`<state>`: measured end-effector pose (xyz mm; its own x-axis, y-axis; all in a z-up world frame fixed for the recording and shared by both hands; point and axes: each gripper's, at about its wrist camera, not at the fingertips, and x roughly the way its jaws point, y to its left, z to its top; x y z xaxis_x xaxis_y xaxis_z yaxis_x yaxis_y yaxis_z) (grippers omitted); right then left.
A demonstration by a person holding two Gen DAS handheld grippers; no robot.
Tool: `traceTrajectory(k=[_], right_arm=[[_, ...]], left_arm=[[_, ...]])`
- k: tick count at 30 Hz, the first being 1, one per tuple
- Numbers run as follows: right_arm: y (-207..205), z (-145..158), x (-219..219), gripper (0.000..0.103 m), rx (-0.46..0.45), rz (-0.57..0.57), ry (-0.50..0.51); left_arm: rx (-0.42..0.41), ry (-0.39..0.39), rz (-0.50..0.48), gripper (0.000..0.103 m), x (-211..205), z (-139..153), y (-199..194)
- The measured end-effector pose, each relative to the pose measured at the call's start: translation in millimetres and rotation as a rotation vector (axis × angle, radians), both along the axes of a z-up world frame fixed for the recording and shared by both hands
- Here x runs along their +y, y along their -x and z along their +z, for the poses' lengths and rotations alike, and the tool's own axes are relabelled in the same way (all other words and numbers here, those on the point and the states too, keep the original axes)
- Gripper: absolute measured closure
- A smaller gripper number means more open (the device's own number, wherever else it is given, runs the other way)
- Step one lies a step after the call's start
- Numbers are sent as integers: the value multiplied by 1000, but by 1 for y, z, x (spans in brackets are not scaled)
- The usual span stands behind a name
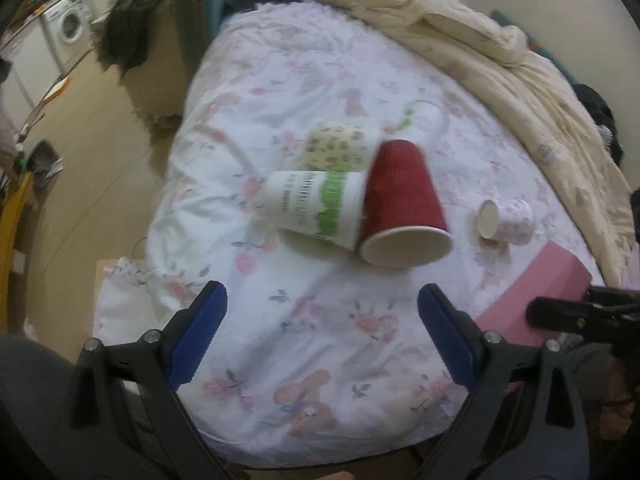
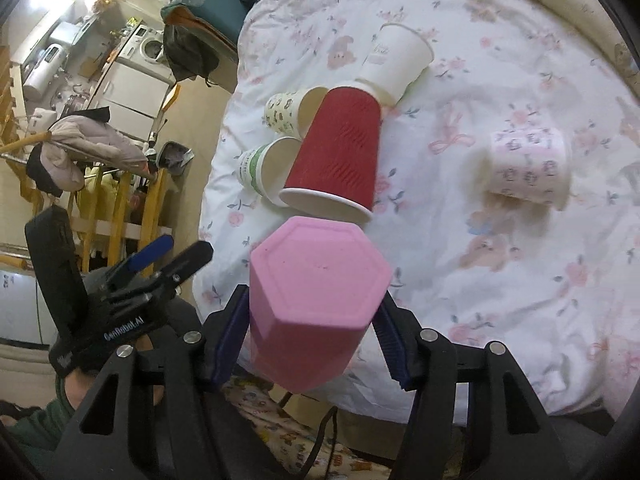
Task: Flip cup upside down
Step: 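Rotate the right gripper to turn the pink cup rim-down, then lower the inverted pink cup onto the sheet and open the right gripper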
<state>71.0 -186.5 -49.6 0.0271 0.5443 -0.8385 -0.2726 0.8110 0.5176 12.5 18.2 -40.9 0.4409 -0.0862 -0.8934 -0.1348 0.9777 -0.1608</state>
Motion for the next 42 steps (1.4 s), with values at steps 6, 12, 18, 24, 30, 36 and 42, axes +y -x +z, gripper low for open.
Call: traceTrajectory(k=[6, 12, 18, 24, 30, 36, 42], right_arm=[[2, -13, -22, 41, -56, -42, 7], [0, -10, -32, 41, -78, -70, -6], [7, -5, -21, 42, -111, -14, 10], [16, 1, -12, 43, -156, 44, 32], [11, 1, -15, 43, -184, 27, 103], [-16, -8, -4, 43, -243, 72, 311], [-31, -37, 27, 43, -278, 180, 470]], left_arm=[[33, 53, -230, 8, -45, -5, 4], [58, 41, -376, 8, -82, -12, 9], [112, 3, -332, 8, -80, -27, 4], [134, -15, -285, 8, -68, -34, 1], [97, -69, -194, 8, -49, -28, 0], [66, -81, -122, 8, -33, -21, -2], [69, -83, -85, 8, -22, -21, -2]])
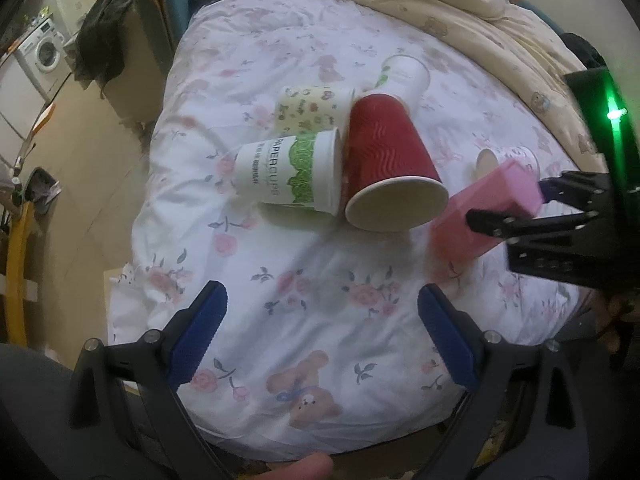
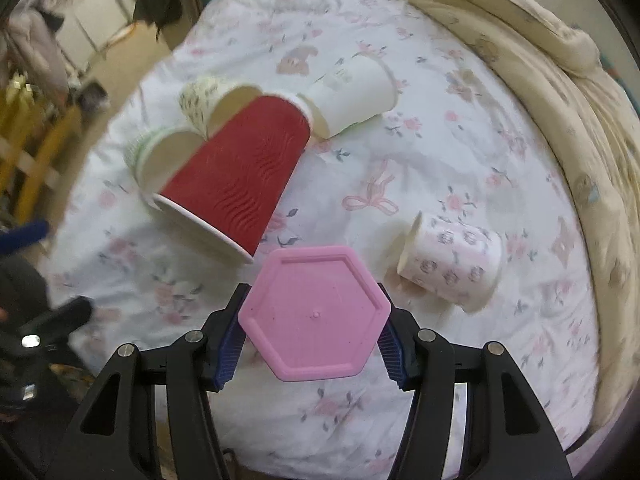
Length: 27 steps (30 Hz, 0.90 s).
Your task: Flip cup upside down
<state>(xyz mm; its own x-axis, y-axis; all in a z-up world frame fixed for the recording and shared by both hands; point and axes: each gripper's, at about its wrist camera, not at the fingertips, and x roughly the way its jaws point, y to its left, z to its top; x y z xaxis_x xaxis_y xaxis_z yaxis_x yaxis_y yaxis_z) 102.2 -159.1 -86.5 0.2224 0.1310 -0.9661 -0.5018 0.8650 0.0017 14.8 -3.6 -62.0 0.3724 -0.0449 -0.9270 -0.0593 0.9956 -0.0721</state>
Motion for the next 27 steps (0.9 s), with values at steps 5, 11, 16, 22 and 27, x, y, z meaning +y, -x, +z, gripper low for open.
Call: traceTrajectory(k=[5, 11, 16, 22, 27], right_arm=[[-5, -19, 16, 42, 11, 34, 28], [-7, -21, 14, 41, 20, 17, 0], [-5, -13, 8, 18, 41, 2, -58], [12, 33, -22, 6, -30, -107, -166], [41, 59, -60, 0, -110, -268, -232]], left_arm=[[-9, 10, 1, 8, 0, 2, 1], [-13, 16, -3, 6, -1, 5, 2], [-32, 24, 7, 4, 1, 8, 4], [-141, 20, 41, 0, 4, 28, 11], [-255, 5, 49, 0, 0, 50, 16]])
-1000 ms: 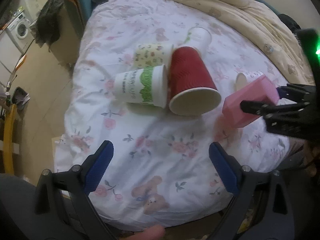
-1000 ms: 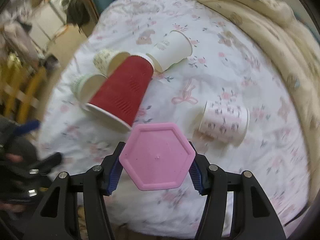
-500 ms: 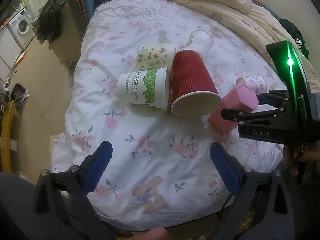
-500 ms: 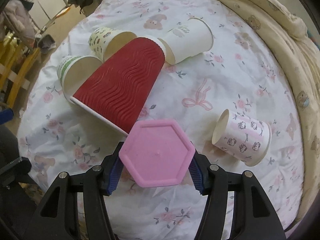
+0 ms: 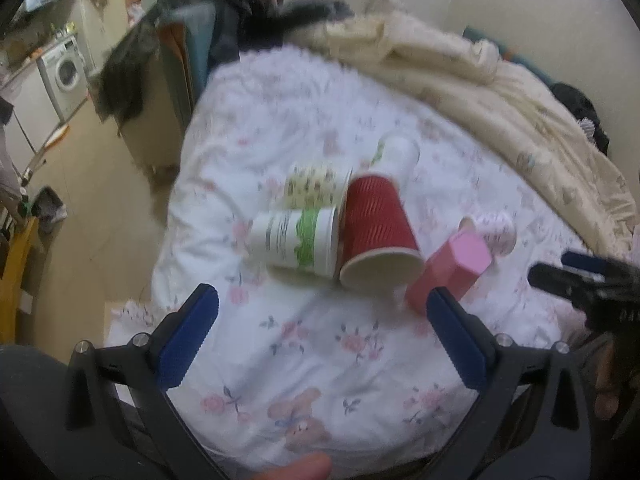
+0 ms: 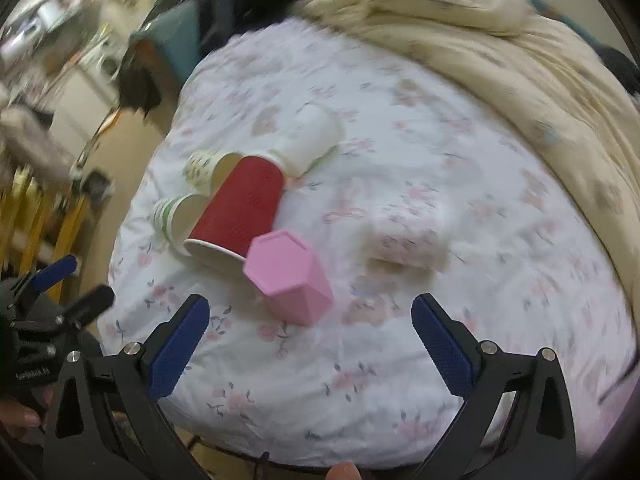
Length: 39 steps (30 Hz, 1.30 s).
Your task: Flip cup upside down
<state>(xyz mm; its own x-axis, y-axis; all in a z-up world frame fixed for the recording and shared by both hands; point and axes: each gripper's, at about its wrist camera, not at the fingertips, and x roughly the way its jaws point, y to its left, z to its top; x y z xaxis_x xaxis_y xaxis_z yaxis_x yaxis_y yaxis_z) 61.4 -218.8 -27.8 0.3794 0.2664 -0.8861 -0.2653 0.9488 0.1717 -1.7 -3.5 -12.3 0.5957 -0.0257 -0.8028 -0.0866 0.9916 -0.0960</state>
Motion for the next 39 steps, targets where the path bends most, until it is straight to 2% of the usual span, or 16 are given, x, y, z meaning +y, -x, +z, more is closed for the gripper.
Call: traceTrajectory(k=[4, 9, 15, 39], right_arm=[[27, 9, -14, 0, -92, -85, -30], [45, 7, -13, 0, -188, -84, 9], [43, -2, -15, 0, -190, -106, 0], [43, 0, -11, 0, -205, -104, 3]], left_arm=[[-40, -3, -3, 0, -6, 6, 5], [-53, -47, -1, 0, -14, 4, 8], [-37, -42, 0, 0, -16, -2, 4], [-30, -44, 2, 0, -17, -6, 4]])
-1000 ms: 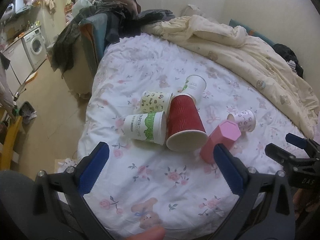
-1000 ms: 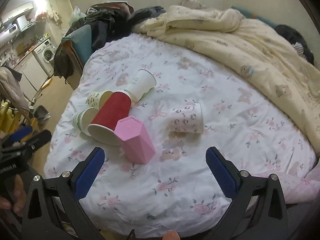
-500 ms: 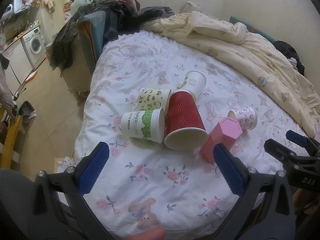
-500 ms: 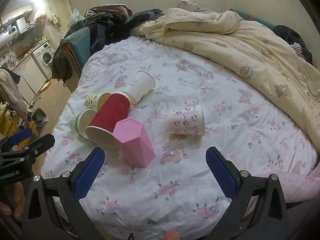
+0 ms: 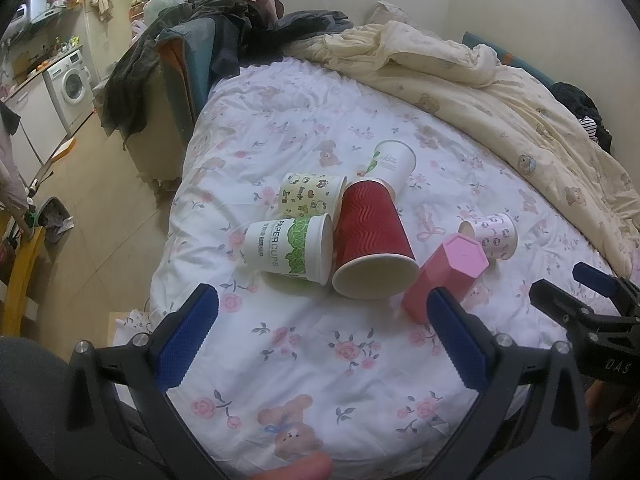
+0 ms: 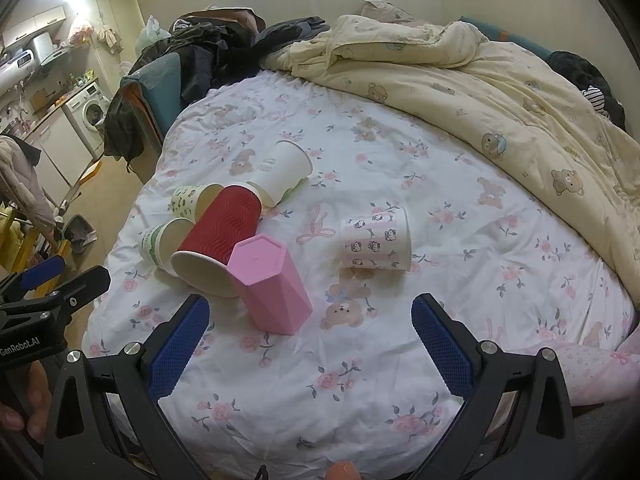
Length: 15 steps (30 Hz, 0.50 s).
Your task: Flip cup upside down
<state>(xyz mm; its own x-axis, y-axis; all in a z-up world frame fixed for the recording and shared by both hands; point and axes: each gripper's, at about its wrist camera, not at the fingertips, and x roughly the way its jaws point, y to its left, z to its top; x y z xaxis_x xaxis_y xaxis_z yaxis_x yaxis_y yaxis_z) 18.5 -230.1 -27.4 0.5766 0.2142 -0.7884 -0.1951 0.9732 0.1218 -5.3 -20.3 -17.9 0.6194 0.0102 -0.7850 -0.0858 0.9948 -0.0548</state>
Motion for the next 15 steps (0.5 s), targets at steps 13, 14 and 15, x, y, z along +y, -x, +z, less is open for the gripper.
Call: traceTrajectory(k=[13, 14, 15], right_arm=[[0, 0, 1, 0, 0, 0, 1], [0, 0, 1, 0, 1, 0, 1], [0, 0, 0, 0, 1, 0, 1]], left_arm=[[1, 2, 2, 0, 3, -1, 1], [1, 3, 2, 0, 3, 0, 1], [2, 2, 2, 0, 3, 0, 1]])
